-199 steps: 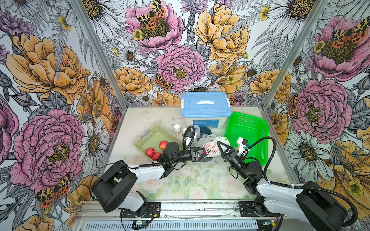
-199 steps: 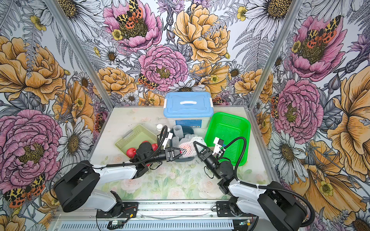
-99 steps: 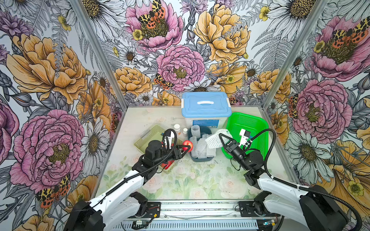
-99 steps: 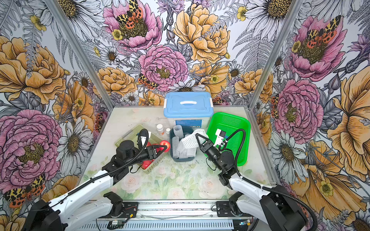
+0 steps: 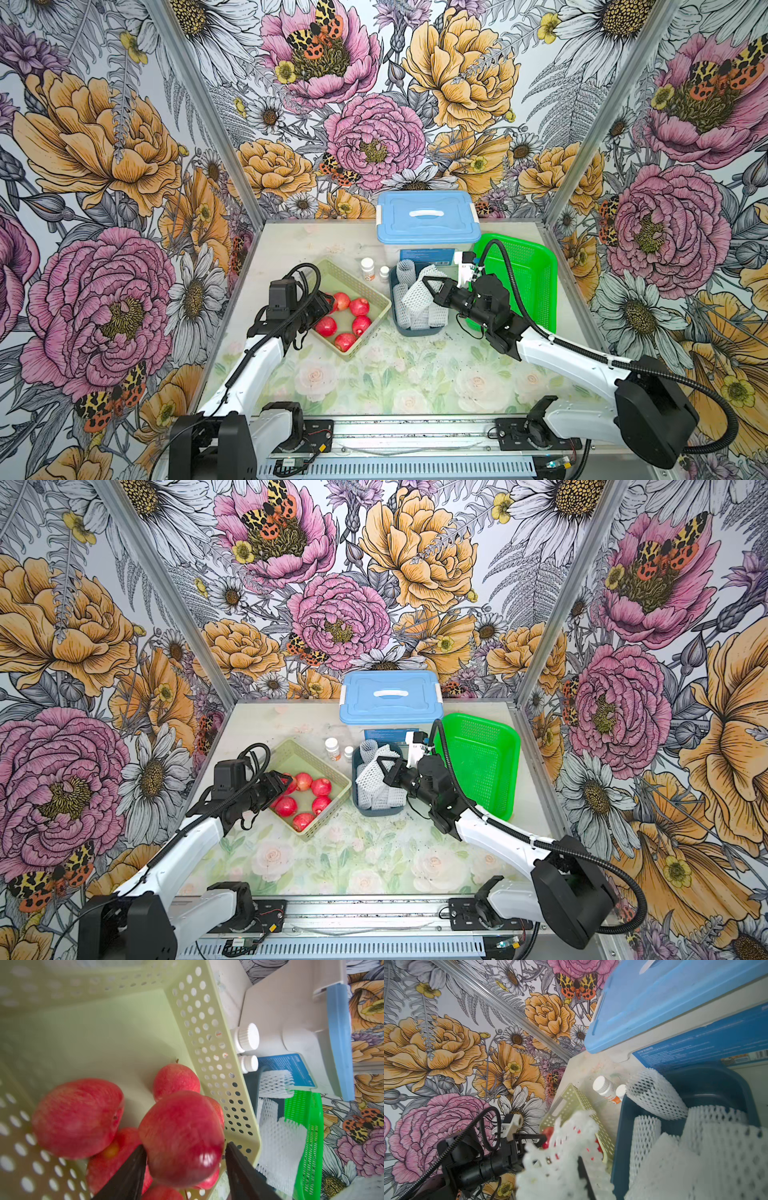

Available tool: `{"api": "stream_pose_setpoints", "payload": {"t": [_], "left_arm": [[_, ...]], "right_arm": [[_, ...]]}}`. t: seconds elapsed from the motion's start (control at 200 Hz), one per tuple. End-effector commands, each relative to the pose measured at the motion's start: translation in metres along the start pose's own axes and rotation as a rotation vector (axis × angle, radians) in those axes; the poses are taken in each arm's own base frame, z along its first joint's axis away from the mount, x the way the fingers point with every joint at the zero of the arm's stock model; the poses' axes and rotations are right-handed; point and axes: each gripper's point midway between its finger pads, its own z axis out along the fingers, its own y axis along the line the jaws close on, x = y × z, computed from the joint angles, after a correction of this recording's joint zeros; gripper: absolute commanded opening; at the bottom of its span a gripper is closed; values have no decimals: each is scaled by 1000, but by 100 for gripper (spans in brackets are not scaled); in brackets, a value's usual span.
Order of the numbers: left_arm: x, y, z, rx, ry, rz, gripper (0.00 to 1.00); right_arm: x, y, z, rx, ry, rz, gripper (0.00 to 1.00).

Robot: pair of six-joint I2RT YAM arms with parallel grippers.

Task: Remove foam nets from apples
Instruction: Place the apple in the basket.

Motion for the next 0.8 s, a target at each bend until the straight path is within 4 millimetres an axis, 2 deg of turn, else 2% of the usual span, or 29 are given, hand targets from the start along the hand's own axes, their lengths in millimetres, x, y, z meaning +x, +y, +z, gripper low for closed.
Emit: {"api": "stream_pose_setpoints", "payload": {"t": [0.0,0.135,0.235,0.37,0.445,0.53,0.596,0.641,0.666,0.691,0.716,0.736,0.796], "left_arm": [[-23,-4,2,-26,-37,68,64],[-33,1,13,-29,-30,26,68],[-39,-4,12,-5,-43,28,72],[-42,-32,0,88,-60,96,84],[-37,-54,-6,150,-59,159,98],[-21,-86,-8,235,-34,254,99],[0,-119,-10,341,1,343,99],[16,-138,-10,386,25,393,99],[23,-147,-10,408,34,419,99],[30,-155,-10,428,43,438,99],[37,-163,-10,448,53,456,99],[43,-169,-9,465,61,468,99],[61,-187,-10,533,94,503,99]], "right_arm": [[14,-20,18,92,80,-62,2],[15,-28,41,117,112,-64,6],[14,-34,51,148,122,-71,20],[10,-41,56,220,141,-122,38],[6,-43,57,254,157,-160,48],[-1,-43,55,295,159,-208,58],[-6,-43,52,300,147,-217,66],[-8,-44,50,298,143,-210,76],[-9,-45,49,299,144,-206,77],[-11,-45,48,300,143,-199,89],[-11,-47,47,301,143,-191,91],[-12,-47,46,298,142,-187,99],[-13,-49,44,287,148,-166,100]]}}
